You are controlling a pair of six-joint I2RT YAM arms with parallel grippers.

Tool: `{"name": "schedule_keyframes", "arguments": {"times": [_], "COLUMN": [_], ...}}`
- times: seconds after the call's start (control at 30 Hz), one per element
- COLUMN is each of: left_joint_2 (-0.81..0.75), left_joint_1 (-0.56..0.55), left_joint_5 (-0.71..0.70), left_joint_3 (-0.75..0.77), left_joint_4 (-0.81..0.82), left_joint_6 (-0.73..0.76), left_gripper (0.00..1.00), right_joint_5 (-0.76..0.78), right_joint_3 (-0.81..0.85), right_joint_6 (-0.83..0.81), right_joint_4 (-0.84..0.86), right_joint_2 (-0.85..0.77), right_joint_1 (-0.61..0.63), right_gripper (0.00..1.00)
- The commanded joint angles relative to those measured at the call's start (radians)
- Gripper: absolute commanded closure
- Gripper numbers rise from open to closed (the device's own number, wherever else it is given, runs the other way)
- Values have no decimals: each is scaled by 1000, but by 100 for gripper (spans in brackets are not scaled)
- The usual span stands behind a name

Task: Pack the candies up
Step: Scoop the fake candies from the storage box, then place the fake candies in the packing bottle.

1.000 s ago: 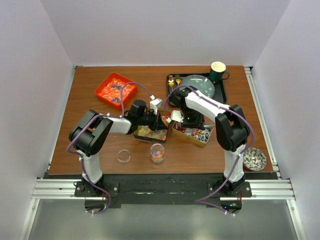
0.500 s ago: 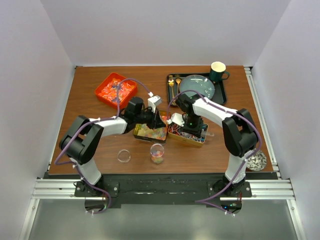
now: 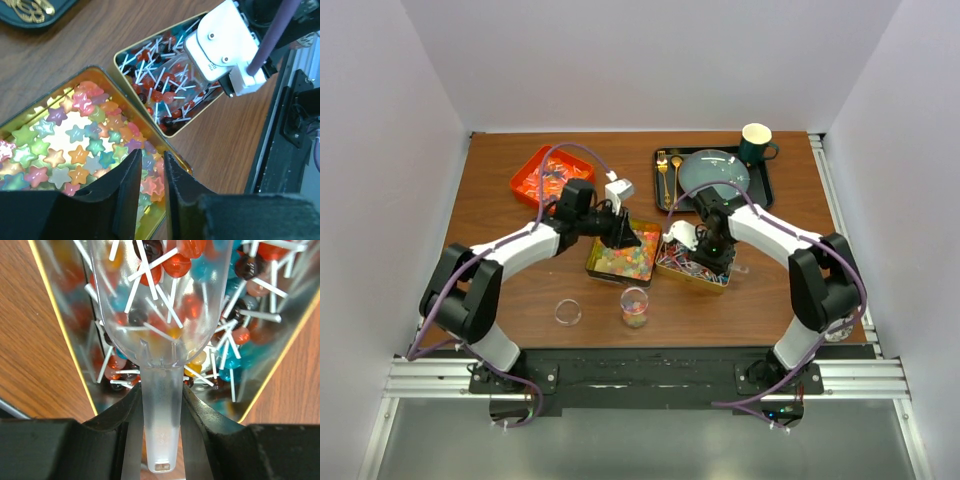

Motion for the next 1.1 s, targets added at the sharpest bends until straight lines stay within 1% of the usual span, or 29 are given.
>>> {"name": "schedule_keyframes", "arguments": {"times": [0.0,0.17,0.37,0.47,0.53,0.57,0.6,0.7,0.77,0.9,1.07], "left_joint_2": [-56,-70,-85,-88,-93,-102,-105,-124,-139,-174,-229], "left_joint_1": [31,75,129,153,173,180,186,206,216,232,278], "left_joint_5": [80,120,117,105,99,96,90,79,79,73,53], "left_joint_3": [97,161,164,169,169,167,164,144,125,92,36], "left_joint_4": [-114,-198,-186,-184,-181,-181,-181,-183,-183,-180,-178], "left_joint_6": [78,100,90,104,107,109,110,121,121,126,135], "left_gripper": [69,66,66,65,65,65,65,64,62,60,59], "right_joint_5": [-82,-108,-104,-130,-198,-218,-232,-274,-292,-314,-308], "right_joint_3": [-43,-117,-170,-193,-221,-236,-253,-298,-287,-217,-63], "right_joint_6": [-32,-88,-102,-95,-84,-79,-75,-55,-69,-124,-181], "right_joint_4": [82,119,121,132,155,170,202,236,210,80,-80], "right_joint_2": [-84,-164,-220,-263,-325,-354,-419,-507,-526,-550,-514], "right_joint_1": [-39,-53,-85,-89,-102,-102,-102,-104,-102,-93,-53], "right_gripper": [100,100,100,100,100,100,100,100,100,100,100]}}
